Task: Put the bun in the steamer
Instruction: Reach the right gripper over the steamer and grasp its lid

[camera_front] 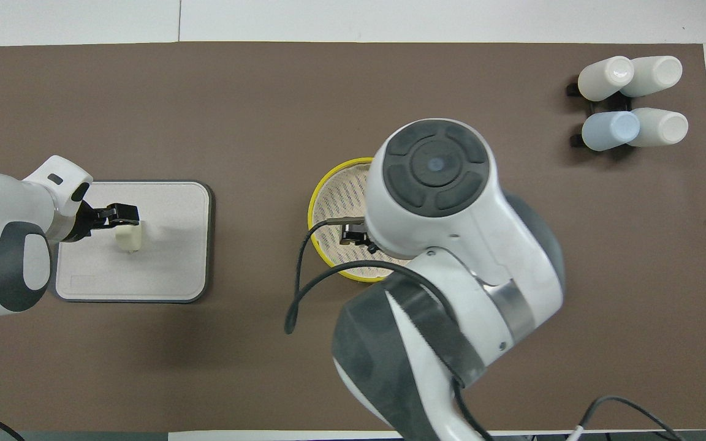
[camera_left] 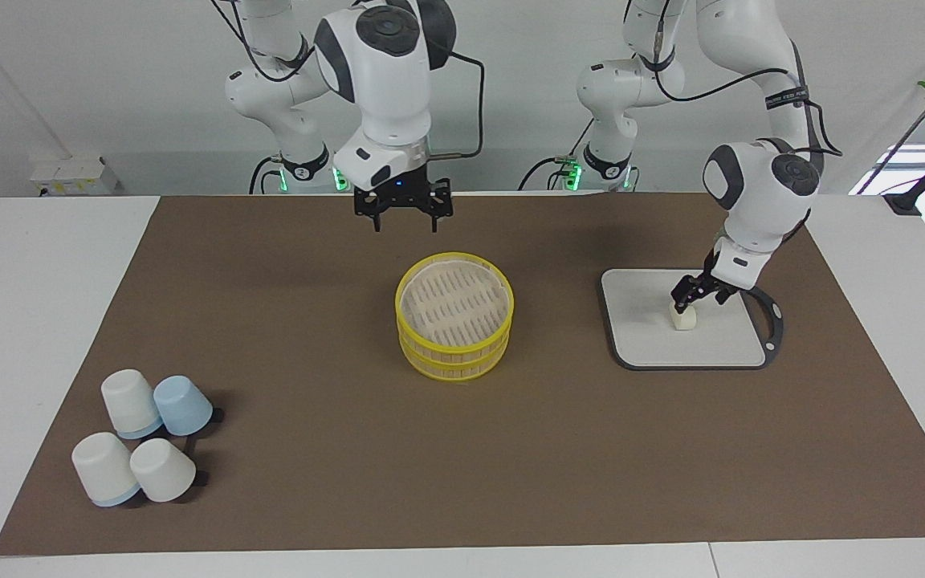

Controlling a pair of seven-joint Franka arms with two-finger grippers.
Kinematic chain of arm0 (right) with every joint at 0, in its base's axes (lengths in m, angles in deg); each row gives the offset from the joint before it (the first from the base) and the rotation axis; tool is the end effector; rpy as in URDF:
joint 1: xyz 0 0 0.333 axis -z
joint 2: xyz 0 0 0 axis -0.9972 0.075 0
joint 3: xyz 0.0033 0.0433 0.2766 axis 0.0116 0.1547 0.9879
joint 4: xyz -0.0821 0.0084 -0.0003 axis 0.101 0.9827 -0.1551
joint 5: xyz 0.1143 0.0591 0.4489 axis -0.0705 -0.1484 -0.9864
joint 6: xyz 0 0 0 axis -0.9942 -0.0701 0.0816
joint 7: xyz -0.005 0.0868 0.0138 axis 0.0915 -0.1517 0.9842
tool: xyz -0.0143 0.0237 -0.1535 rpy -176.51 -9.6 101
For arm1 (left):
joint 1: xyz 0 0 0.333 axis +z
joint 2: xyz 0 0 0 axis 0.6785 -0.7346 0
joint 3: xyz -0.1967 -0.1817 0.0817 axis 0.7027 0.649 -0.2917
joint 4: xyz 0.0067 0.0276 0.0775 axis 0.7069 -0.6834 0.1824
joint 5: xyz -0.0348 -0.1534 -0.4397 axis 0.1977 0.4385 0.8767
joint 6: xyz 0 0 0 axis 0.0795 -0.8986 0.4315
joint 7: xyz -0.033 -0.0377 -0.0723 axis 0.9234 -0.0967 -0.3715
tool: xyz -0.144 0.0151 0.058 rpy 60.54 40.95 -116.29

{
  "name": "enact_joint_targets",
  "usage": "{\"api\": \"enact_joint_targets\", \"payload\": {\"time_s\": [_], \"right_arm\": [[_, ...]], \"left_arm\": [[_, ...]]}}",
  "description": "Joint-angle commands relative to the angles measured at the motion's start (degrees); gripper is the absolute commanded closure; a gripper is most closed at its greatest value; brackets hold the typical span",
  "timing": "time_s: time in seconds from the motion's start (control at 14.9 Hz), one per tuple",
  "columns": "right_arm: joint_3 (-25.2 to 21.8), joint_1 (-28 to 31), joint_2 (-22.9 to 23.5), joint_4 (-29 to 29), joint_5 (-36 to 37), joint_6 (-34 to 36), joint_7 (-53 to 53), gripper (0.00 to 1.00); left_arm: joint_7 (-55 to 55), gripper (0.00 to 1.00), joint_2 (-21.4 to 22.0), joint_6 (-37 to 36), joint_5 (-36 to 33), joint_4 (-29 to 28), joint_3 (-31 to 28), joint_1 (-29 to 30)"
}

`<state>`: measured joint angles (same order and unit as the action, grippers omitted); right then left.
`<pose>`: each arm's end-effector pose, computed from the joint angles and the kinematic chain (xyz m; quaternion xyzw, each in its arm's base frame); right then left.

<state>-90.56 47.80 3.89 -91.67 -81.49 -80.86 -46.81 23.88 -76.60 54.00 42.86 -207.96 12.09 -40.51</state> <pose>0.5557 0.4083 0.4202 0.9991 -0.0320 -0.0280 0.0052 0.5937 0.0101 0.2142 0.9970 0.0742 0.0182 0.0103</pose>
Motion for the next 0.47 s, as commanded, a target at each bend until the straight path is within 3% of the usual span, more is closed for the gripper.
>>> {"api": "enact_joint_targets", "payload": {"time_s": [0.0, 0.13, 0.4], "right_arm": [[-0.5, -1.6, 4.7, 2.9, -1.3, -2.5, -2.7, 0.01], [-0.5, -3.3, 6.6, 3.5, -1.3, -3.5, -5.7, 0.01], [-0.5, -5.4, 15.1, 12.4, -1.3, -2.4, -11.9, 0.01]], "left_arm": [[0.3, 0.00, -0.1, 3.1, -1.2, -1.8, 0.1, -0.2], [-0.1, 0.00, -0.9, 4.4, -1.2, -2.7, 0.1, -0.4], [-0.2, 0.00, -3.4, 6.2, -1.3, -3.2, 0.1, -0.6]]}}
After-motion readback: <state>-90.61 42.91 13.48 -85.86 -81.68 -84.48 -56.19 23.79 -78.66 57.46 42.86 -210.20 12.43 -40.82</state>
